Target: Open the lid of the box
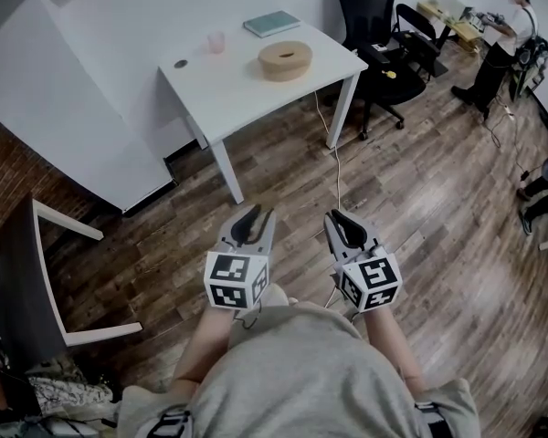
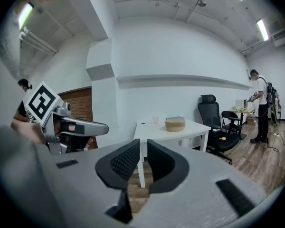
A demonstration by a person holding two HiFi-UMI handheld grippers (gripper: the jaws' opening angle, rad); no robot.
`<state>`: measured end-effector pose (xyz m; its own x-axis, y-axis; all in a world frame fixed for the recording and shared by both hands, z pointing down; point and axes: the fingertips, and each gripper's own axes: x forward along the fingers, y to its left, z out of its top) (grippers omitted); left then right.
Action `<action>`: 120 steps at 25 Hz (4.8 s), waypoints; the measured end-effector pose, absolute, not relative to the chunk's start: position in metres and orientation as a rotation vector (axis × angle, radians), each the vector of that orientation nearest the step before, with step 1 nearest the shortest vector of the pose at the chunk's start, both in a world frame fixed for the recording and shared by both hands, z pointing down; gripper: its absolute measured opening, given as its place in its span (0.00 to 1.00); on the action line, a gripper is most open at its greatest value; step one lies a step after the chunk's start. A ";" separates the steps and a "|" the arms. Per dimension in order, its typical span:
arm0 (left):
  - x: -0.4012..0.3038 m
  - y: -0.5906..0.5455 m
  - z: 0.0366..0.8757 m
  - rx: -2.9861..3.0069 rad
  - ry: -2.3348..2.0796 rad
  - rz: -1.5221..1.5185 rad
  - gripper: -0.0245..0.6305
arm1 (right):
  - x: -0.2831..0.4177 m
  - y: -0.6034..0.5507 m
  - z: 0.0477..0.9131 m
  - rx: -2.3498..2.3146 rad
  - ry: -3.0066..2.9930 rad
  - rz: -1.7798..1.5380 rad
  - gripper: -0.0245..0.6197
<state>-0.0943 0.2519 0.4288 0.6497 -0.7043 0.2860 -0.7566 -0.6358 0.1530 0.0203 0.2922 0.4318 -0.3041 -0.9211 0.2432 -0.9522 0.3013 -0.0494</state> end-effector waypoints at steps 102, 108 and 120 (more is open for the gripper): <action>0.047 -0.346 0.589 2.384 -1.083 0.659 0.47 | 0.108 -0.343 0.533 1.004 -2.300 0.182 0.35; 0.054 -0.359 0.610 2.340 -1.101 0.713 0.48 | 0.104 -0.352 0.554 0.825 -2.246 0.084 0.34; 0.063 -0.380 0.635 2.288 -1.149 0.756 0.48 | 0.099 -0.359 0.577 0.555 -2.163 -0.120 0.29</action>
